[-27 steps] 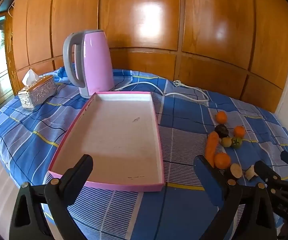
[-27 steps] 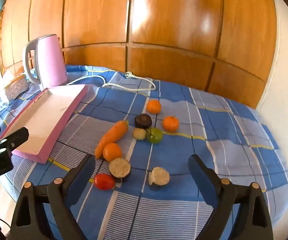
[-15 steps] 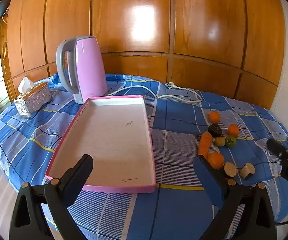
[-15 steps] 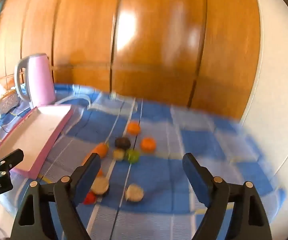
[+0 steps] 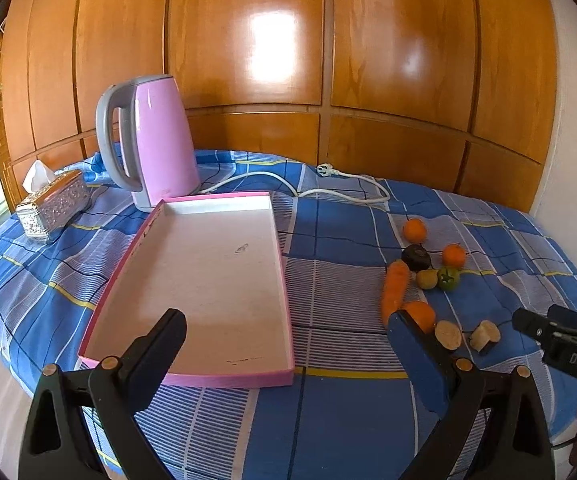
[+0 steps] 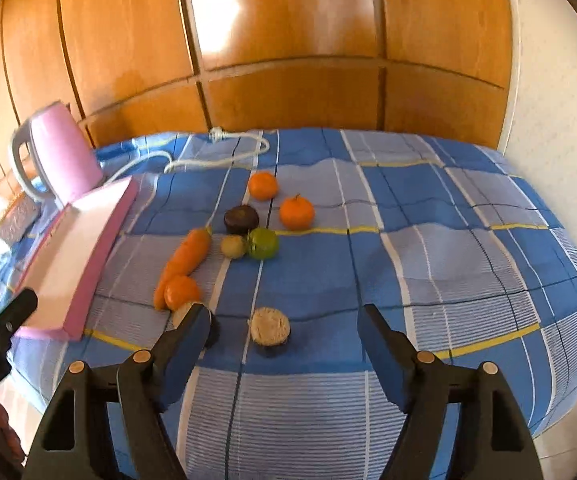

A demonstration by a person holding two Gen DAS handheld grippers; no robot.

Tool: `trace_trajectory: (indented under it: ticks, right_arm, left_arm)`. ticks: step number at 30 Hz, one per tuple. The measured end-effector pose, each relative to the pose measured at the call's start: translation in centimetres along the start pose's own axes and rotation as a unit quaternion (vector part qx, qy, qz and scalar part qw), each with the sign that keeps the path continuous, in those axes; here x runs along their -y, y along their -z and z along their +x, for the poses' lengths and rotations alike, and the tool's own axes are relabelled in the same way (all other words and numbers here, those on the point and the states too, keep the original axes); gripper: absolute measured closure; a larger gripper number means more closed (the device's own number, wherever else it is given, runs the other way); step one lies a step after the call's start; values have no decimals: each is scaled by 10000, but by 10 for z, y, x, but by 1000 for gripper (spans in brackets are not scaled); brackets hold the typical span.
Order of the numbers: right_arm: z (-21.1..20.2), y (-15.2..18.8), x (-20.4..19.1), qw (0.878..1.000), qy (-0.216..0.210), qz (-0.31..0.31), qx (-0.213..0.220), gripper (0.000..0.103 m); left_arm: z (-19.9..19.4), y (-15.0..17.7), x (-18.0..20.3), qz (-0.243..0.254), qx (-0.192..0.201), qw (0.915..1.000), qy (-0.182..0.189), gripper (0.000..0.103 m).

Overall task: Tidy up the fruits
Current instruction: 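Move left tool to the red tomato while right tool approaches a round vegetable slice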

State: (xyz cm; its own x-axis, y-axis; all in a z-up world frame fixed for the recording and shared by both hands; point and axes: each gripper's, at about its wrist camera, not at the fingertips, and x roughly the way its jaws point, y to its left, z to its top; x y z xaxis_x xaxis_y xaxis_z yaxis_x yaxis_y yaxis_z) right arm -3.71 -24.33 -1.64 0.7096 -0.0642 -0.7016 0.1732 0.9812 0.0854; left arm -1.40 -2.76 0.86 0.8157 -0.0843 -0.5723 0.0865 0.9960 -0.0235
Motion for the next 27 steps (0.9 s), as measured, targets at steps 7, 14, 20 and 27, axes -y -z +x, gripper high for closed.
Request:
trace_trajectory:
  ticks: [7, 14, 20, 27]
  right_arm:
    - [7, 3, 3, 9996, 207, -120, -153, 25]
    - [16, 8, 7, 9994, 152, -114, -275, 28]
    - [28, 15, 12, 9991, 127, -65, -399, 38]
    - [33, 20, 18, 9989, 130, 8, -448, 56]
  left_arm:
    - [6, 1, 2, 24, -122, 9999, 26, 1]
    - [11, 3, 6, 82, -233, 9996, 94, 1]
    - [17, 4, 13, 216, -336, 9990, 211, 1]
    - [29, 2, 22, 353, -559, 9958, 639, 7]
